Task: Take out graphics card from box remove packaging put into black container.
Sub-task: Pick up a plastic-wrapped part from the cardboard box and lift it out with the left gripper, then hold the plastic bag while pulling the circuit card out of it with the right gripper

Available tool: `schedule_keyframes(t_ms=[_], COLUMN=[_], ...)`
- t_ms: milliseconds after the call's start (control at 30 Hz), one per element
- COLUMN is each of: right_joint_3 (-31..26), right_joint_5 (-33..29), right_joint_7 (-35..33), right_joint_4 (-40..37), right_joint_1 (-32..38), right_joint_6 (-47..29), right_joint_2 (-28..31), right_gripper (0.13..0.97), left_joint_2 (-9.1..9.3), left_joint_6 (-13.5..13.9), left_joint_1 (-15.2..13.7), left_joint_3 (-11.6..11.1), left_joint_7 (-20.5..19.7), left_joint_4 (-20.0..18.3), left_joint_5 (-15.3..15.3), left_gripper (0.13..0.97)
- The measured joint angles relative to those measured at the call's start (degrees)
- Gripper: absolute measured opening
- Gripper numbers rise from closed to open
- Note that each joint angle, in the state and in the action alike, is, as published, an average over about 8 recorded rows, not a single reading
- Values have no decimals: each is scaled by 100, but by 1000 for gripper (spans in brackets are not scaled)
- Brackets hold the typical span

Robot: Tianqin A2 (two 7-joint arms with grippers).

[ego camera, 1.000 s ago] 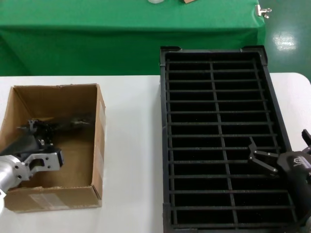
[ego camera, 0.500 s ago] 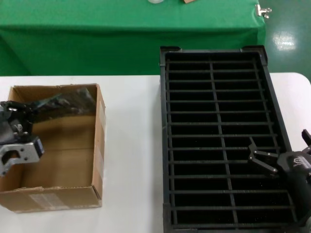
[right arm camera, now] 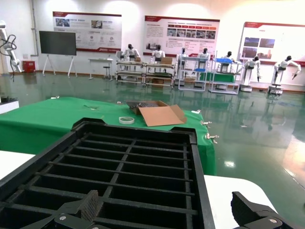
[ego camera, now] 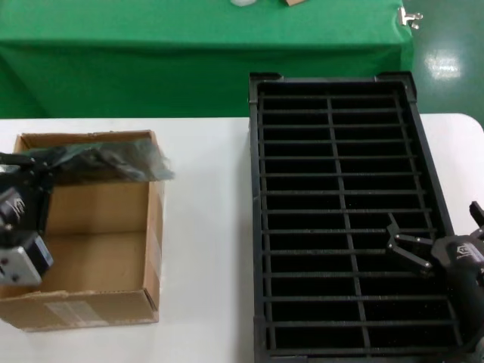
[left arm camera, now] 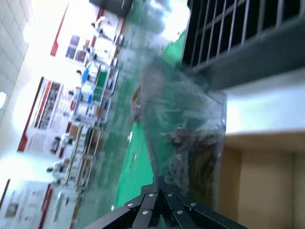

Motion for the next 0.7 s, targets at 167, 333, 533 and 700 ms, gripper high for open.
schedule_keyframes(t_ms=[167, 333, 533, 700], right_joint_3=[0, 0, 0, 0], right_joint_5=[0, 0, 0, 0], right_joint_7=[0, 0, 0, 0], right_joint_4=[0, 0, 0, 0], right_joint_1=[0, 0, 0, 0], right_joint_6=[0, 0, 0, 0], right_joint_2=[0, 0, 0, 0], right_gripper=[966, 966, 966, 966], left_joint_2=[-112, -218, -322, -357], left_joint_6=[125, 95, -56, -109], left_joint_1=[293, 424, 436, 402], left_joint_3=[80, 346, 688, 793], left_joint_7=[-119, -69, 90, 145], left_joint_4=[-436, -570, -582, -561], left_joint_5=[-266, -593, -1041, -1203], left_gripper=[139, 139, 139, 139])
